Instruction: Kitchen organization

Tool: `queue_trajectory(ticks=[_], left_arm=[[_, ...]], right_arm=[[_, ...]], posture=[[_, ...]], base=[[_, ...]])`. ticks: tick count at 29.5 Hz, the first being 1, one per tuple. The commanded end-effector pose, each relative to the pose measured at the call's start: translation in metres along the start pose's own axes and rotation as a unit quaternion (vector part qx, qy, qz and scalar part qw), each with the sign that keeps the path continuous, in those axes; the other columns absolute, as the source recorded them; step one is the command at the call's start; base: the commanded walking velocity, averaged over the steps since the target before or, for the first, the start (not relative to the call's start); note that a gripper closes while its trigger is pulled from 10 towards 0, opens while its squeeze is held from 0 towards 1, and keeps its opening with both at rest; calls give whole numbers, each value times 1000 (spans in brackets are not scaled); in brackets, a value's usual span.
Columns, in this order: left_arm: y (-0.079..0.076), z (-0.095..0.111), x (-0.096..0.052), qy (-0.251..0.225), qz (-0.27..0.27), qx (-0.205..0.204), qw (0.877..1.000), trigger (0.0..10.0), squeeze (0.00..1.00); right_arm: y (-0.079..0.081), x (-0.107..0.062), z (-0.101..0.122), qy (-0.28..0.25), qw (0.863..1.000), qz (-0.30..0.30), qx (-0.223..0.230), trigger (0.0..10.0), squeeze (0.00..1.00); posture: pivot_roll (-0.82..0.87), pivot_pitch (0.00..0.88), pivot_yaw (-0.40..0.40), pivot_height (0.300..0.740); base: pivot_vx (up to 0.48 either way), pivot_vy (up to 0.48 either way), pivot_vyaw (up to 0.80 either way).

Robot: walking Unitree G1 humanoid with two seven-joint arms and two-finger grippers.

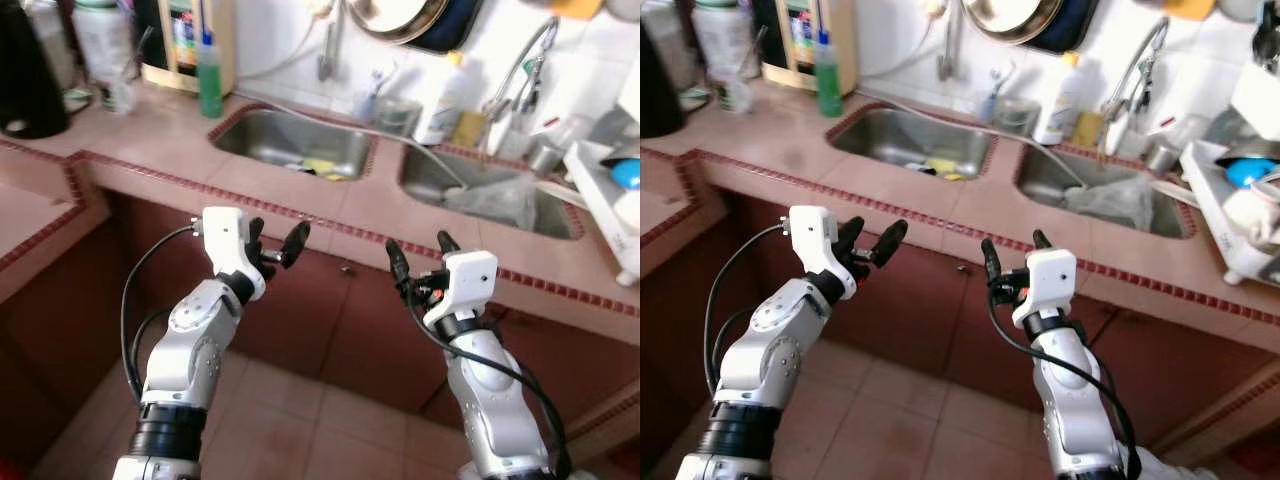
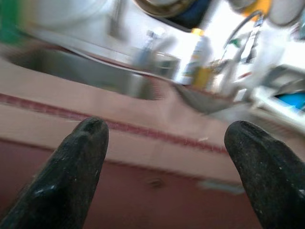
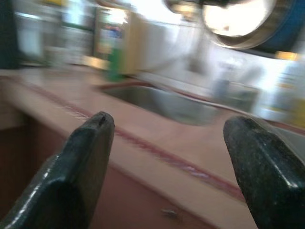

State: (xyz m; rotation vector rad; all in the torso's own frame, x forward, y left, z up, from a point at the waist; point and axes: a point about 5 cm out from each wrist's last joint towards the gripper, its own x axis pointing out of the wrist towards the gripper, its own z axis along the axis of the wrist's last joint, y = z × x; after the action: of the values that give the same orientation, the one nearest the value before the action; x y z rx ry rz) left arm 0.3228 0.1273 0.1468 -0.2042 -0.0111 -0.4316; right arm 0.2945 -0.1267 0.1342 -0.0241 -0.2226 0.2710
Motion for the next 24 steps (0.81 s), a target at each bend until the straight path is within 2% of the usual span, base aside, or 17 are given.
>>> queue_trajectory(ticks=[1,5,12,14,16,22,24], left_arm=[[-6,-10,-1,21,-18,11,1000,10000,0],[-7,-11,-4,22,-30,18,999,10000,0],[-7,-11,-7,22,-43,37,998,10000,0],[-8,-13,-9,13,-40,64,997,10000,0],[-10,-14,-11,-6,-40,120,992,10000,0],[-12,-48,-15,49,-62,136,987,10000,0],[-13,-68,-19,73,-70,123,987,10000,0]], right_arm=[[-7,-11,-13,25,1000,-14,0,10000,0],[-5,-13,-17,33,999,-11,-1,10000,0],[-3,-14,-22,39,999,-8,0,10000,0],[-2,-16,-30,51,999,-6,1,10000,0],[-1,-19,-40,68,998,-2,-4,10000,0],[1,-31,-73,131,991,9,-27,10000,0],[1,-38,-88,163,986,12,-34,10000,0]], posture=[[-2,0,-88,740],[2,0,-88,740],[10,0,-85,740],[13,0,-85,740],[14,0,-84,740],[16,0,-81,740],[21,1,-83,740]], base=[[0,0,0],[279,0,0],[480,0,0],[0,0,0],[0,0,0],[0,0,0],[0,0,0]])
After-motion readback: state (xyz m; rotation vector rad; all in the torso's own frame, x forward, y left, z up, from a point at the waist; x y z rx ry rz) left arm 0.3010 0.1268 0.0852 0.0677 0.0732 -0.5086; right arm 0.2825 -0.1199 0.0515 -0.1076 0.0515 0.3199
